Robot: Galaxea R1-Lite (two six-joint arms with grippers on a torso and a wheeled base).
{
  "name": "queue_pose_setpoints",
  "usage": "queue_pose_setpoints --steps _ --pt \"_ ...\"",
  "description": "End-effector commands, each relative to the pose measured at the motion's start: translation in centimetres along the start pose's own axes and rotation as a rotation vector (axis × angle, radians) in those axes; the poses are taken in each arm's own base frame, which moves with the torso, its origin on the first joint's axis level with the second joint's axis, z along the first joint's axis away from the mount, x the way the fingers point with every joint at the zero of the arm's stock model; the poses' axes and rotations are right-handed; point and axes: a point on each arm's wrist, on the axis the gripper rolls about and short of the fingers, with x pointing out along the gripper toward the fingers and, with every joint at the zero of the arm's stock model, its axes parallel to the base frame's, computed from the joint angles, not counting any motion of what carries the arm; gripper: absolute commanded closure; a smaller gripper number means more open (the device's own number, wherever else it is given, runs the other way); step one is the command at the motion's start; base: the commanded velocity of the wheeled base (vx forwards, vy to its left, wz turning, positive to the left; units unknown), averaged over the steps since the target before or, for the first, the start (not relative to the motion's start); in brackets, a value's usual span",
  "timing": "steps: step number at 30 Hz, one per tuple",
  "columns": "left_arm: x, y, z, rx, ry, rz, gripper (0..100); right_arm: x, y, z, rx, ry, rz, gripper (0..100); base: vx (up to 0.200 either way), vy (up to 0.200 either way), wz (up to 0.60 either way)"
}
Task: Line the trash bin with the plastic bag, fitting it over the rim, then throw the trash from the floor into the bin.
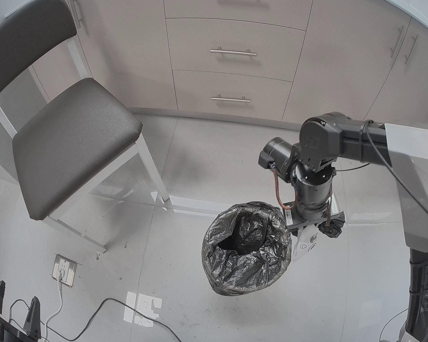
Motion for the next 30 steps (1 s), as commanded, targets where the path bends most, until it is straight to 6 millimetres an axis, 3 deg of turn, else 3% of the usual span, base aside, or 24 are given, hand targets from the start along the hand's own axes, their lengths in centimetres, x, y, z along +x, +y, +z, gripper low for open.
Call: queue_pose_setpoints --steps 1,8,20,30 --pt "0.0 0.0 -0.4 0.001 0.0 0.0 0 0.8 2.6 -1.3 -0.072 0.014 -0.013 100 0.0 0.0 0.0" --pt "0.0 0.0 -0.4 0.001 0.001 -0.001 0 1.2 3.3 -1.6 -0.084 0.02 -0.016 100 0.0 0.0 0.0" --pt "0.0 0.0 -0.4 0.001 0.0 0.0 0 1.4 4.8 -2.5 -0.123 0.02 -0.016 100 0.0 0.2 0.0" --pt "0.0 0.0 -0.4 0.001 0.0 0.0 0 2.2 5.2 -2.6 -0.131 0.029 -0.027 100 0.0 0.0 0.0"
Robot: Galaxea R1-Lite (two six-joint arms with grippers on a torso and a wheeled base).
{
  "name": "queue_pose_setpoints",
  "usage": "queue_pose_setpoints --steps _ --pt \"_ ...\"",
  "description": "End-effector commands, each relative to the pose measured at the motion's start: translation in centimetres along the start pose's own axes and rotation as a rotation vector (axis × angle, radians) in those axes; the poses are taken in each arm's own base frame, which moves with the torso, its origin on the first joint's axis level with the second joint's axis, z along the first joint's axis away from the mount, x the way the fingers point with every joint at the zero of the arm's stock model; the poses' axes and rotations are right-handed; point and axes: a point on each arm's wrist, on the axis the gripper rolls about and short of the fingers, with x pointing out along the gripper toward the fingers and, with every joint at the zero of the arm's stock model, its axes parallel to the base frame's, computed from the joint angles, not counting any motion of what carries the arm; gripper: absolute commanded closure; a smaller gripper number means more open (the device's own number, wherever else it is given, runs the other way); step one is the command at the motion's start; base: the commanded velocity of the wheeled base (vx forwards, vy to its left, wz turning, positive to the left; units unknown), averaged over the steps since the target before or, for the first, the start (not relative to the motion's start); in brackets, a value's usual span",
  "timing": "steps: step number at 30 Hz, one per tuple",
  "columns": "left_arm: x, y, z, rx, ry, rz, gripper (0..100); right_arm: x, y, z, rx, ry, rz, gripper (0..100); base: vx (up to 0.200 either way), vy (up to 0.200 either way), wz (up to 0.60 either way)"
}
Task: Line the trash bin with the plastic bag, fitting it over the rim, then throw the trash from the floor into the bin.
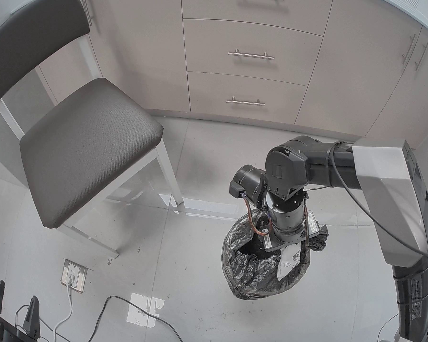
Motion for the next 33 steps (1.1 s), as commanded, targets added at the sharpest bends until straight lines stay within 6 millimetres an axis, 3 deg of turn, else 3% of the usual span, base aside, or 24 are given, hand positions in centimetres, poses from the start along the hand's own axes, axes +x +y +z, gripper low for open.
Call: queue_pose_setpoints --steps 1,12,26,33 --pt "0.0 0.0 -0.4 -0.001 0.0 0.001 0 0.5 0.2 0.0 -0.004 0.008 -0.006 100 0.0 0.0 0.0" --pt "0.0 0.0 -0.4 0.001 0.0 0.001 0 -0.2 1.6 -0.9 -0.044 -0.001 0.008 100 0.0 0.0 0.0" --pt "0.0 0.0 -0.5 -0.001 0.002 0.001 0 3.7 4.5 -1.1 -0.087 0.008 -0.015 100 0.0 0.0 0.0" --pt "0.0 0.0 -0.4 -0.001 0.0 0.001 0 3.8 5.0 -1.3 -0.094 -0.002 -0.012 100 0.0 0.0 0.0"
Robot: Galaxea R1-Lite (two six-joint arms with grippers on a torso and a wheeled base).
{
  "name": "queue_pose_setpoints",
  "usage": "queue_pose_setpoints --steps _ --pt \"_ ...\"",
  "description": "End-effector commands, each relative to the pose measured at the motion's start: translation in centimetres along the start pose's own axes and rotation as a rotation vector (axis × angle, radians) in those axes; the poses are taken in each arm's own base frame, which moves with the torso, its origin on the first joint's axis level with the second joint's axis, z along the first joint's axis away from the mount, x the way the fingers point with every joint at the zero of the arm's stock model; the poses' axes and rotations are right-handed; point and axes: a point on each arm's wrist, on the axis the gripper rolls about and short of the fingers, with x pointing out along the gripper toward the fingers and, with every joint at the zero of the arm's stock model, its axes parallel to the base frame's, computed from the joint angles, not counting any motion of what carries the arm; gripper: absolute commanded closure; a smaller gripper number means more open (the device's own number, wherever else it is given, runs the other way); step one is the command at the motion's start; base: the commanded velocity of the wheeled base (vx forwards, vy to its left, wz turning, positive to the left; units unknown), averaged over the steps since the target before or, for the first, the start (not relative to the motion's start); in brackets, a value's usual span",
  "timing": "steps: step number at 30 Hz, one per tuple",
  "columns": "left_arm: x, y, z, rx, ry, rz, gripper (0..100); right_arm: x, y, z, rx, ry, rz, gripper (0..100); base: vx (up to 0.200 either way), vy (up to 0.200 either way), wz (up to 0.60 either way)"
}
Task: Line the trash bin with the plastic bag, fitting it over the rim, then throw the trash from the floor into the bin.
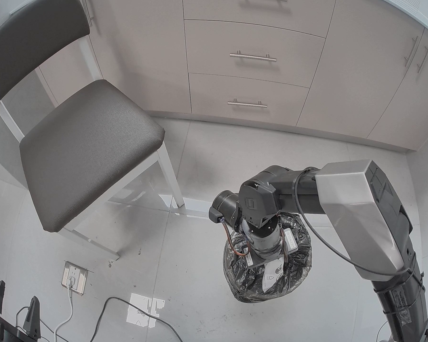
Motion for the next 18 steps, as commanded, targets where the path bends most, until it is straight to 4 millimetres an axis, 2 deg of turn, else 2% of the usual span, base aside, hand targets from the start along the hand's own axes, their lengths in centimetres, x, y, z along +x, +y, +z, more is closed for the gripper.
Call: queue_pose_setpoints --steps 1,9,10,18 --pt "-0.01 0.02 -0.43 -0.001 0.0 0.0 0 0.46 0.4 -0.17 -0.009 0.008 -0.006 100 0.0 0.0 0.0" --pt "0.01 0.02 -0.41 -0.001 0.0 0.0 0 0.31 0.35 -0.16 -0.009 -0.006 -0.021 100 0.0 0.0 0.0" --pt "-0.01 0.02 -0.41 -0.002 -0.002 0.0 0 0.31 0.35 -0.15 -0.009 -0.006 -0.022 0 0.0 0.0 0.0" --pt "0.02 0.02 -0.45 -0.002 0.001 0.0 0 0.25 0.31 -0.12 -0.006 -0.015 -0.03 0 0.0 0.0 0.0"
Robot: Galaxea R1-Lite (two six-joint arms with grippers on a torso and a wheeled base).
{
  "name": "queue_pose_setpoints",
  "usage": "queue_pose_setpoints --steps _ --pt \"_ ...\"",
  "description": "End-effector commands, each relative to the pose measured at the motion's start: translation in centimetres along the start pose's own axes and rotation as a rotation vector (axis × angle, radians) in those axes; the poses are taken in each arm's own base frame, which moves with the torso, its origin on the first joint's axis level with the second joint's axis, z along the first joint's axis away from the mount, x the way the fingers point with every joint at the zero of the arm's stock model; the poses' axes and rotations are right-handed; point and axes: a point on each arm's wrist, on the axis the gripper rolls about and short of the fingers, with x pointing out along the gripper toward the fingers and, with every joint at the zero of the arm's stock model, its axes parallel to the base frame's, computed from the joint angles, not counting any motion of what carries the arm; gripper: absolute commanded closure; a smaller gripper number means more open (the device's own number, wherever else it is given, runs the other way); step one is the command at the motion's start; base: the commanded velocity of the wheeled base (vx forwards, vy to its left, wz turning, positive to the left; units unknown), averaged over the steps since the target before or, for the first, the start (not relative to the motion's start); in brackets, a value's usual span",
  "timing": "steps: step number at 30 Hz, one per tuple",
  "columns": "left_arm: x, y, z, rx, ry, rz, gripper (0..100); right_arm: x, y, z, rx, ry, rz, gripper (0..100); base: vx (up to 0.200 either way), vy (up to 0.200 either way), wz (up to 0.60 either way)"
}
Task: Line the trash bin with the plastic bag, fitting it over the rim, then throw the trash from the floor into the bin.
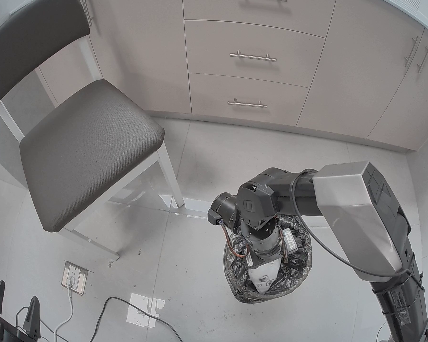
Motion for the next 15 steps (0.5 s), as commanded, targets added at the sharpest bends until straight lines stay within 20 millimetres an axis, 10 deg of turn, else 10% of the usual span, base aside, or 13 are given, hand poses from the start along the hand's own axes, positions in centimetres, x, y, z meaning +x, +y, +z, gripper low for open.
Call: queue_pose_setpoints --steps 1,15 --pt "0.01 0.02 -0.48 -0.001 0.001 0.0 0 0.03 -0.06 0.03 0.002 -0.002 -0.005 0 0.0 0.0 0.0" --pt "0.0 0.02 -0.44 -0.001 0.0 0.0 0 -0.27 -0.26 0.13 0.008 -0.025 -0.025 0 0.0 0.0 0.0"
